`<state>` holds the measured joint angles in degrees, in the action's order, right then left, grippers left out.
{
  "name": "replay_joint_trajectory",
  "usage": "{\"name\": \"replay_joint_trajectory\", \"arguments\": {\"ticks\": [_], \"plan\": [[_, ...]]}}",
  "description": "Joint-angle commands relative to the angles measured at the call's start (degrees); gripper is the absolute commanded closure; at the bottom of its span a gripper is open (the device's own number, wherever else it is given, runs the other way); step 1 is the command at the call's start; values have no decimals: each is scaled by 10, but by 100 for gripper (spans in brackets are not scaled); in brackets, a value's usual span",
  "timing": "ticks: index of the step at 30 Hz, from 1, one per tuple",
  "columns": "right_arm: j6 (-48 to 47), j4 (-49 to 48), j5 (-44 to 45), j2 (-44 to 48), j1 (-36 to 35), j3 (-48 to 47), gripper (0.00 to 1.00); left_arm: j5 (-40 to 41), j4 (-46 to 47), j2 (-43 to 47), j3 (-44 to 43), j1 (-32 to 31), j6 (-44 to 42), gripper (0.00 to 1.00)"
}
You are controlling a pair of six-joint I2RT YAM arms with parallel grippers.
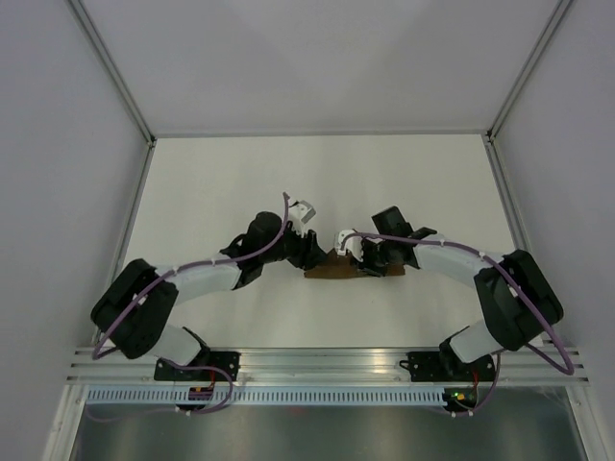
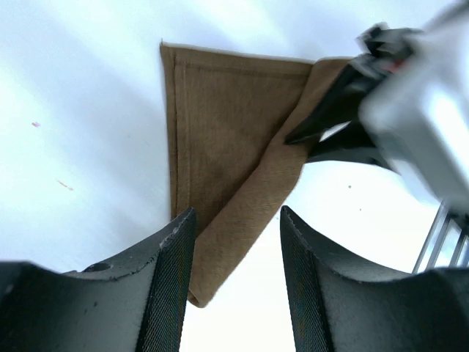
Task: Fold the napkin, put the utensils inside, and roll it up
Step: Roll the napkin with the utensil
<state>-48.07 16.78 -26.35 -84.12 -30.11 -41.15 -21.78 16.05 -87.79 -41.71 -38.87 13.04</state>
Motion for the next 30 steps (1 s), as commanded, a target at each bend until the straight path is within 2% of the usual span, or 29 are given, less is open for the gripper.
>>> {"name": "replay_joint_trajectory", "arguments": {"ticks": [1,4,8,10,14,19,25,30], "plan": [[-19,133,-47,-90,20,-30,99,67,211,94,100,-9,22,45],[-42,192,-70,-154,37,-85,100,121,294,154,170,-34,-11,44],[-77,267,-95,-233,63,-154,99,191,309,186,201,-89,-94,41],[-94,304,-100,-268,75,-189,100,252,292,177,190,-141,-179,41],[-98,332,-107,-305,83,-233,99,304,273,97,159,-209,-279,40],[-99,350,-108,-333,87,-252,100,351,298,-19,115,-276,-393,34],[-98,352,-93,-346,89,-254,100,387,360,-120,81,-285,-482,30],[-99,353,-92,-354,91,-257,100,390,361,-173,49,-283,-528,25]]}}
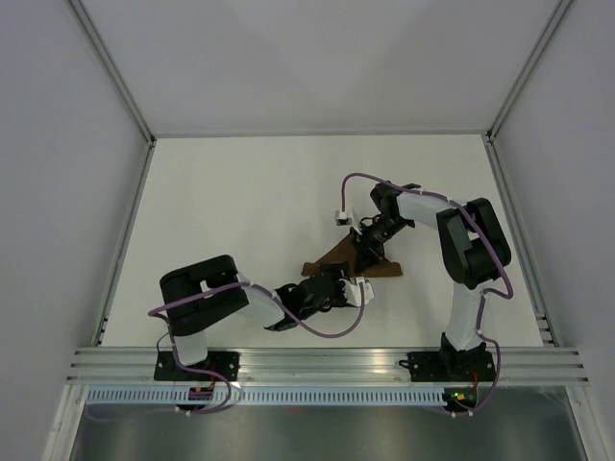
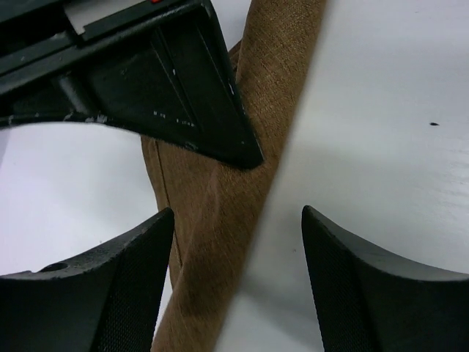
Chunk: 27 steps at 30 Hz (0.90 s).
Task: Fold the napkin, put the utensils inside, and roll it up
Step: Roll the napkin with the utensil
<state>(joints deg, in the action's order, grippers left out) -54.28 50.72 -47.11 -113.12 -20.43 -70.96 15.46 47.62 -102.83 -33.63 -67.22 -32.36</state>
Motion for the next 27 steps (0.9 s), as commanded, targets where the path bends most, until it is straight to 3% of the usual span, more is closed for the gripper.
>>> {"name": "replay_joint_trajectory", "arguments": {"ticks": [1,4,7,8,12,15,16,19,27], "plan": [[-37,12,116,-66,-6,41,100,16,42,-30,-36,3,-75,25],[-37,15,117,-68,-7,38,100,-12,-19,-38,-56,11,-54,31],[-38,18,117,-69,-6,36,100,-33,-94,-39,-74,13,-34,49],[-38,19,118,-69,-5,35,100,-37,-111,-40,-80,14,-32,61],[-41,22,119,-71,-5,31,99,-48,-173,-48,-101,14,-6,80],[-36,15,120,-62,-6,36,89,-65,-212,-48,-111,15,20,94],[-32,8,120,-58,-5,38,79,-71,-233,-43,-115,19,29,98],[-25,4,118,-35,-4,42,61,-114,-272,-29,-123,32,61,98],[-3,40,83,32,11,7,41,-198,-374,-34,-171,49,115,98]]}}
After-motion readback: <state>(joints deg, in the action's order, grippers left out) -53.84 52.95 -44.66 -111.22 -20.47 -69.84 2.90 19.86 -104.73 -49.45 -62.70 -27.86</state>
